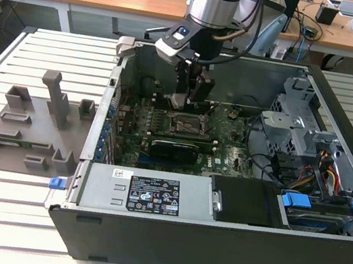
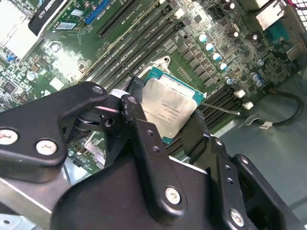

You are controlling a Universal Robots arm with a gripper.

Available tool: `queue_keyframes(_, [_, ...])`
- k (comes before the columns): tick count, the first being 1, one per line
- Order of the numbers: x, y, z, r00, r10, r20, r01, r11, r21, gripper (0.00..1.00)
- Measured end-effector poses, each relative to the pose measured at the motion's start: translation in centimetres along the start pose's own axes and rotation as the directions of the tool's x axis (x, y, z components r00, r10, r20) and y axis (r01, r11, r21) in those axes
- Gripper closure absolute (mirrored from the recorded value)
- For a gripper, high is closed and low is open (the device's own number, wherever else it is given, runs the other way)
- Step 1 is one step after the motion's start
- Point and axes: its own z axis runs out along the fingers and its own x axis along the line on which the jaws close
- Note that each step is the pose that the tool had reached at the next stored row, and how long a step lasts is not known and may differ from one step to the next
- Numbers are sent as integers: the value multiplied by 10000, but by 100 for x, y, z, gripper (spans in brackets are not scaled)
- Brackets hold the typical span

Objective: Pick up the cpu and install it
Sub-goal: 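Place the cpu into insertion slot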

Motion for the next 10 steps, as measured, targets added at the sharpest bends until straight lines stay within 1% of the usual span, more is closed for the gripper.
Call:
queue_keyframes(4, [0, 0, 1, 9994, 346, -39, -346, 9994, 13, 45])
queue_keyframes(6, [0, 0, 1, 9976, 690, -76, -690, 9976, 29, 45])
queue_keyframes(7, [0, 0, 2, 9962, 860, -93, -860, 9963, 37, 45])
queue_keyframes(8, [0, 0, 2, 9939, 1098, -116, -1098, 9939, 49, 45])
queue_keyframes(9, [0, 1, 4, 9898, 1416, -147, -1415, 9899, 65, 45])
queue_keyframes(10, [0, 1, 4, 9868, 1611, -165, -1610, 9869, 76, 45])
